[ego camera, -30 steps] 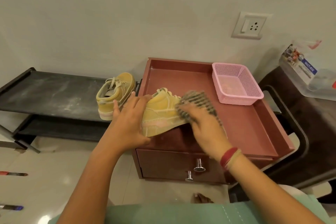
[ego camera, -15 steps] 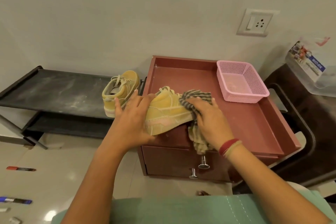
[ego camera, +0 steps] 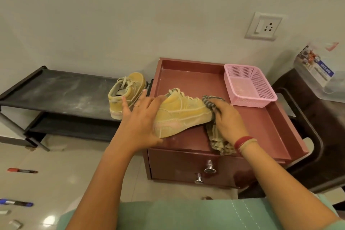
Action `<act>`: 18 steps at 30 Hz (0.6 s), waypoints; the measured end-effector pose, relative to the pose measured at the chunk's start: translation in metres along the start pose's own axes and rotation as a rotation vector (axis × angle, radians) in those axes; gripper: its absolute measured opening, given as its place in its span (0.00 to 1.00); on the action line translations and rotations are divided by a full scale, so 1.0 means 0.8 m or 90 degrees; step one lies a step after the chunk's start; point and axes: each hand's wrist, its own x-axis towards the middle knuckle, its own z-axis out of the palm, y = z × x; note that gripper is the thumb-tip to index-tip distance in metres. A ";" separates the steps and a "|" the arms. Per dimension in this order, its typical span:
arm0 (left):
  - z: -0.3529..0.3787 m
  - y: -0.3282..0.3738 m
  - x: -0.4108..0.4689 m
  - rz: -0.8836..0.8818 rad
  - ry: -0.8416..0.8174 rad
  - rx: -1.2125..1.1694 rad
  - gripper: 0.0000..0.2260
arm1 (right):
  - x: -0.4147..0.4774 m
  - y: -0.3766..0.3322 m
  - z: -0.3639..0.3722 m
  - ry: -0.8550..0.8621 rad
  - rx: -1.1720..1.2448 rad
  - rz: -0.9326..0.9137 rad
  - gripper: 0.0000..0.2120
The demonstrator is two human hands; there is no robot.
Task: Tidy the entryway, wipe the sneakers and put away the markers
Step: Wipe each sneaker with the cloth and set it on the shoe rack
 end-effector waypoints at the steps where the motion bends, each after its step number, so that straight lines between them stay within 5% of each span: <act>1: 0.000 -0.003 -0.002 0.003 0.003 0.010 0.46 | 0.005 -0.001 -0.004 0.013 0.069 0.012 0.17; 4: 0.001 -0.011 -0.005 0.016 0.027 0.028 0.47 | 0.003 -0.037 -0.013 0.095 0.266 -0.021 0.17; 6: 0.002 -0.013 -0.006 0.029 0.044 0.028 0.46 | -0.015 -0.073 -0.003 0.032 0.374 -0.097 0.18; 10: 0.005 -0.015 -0.004 0.017 0.048 0.044 0.44 | -0.039 -0.090 0.047 -0.133 0.113 -0.230 0.20; 16: 0.011 -0.008 0.002 0.042 0.054 0.048 0.42 | -0.006 -0.060 0.054 -0.087 0.149 -0.007 0.24; 18: 0.013 -0.008 0.003 0.042 0.049 0.030 0.41 | -0.021 -0.076 0.054 -0.101 0.218 -0.042 0.20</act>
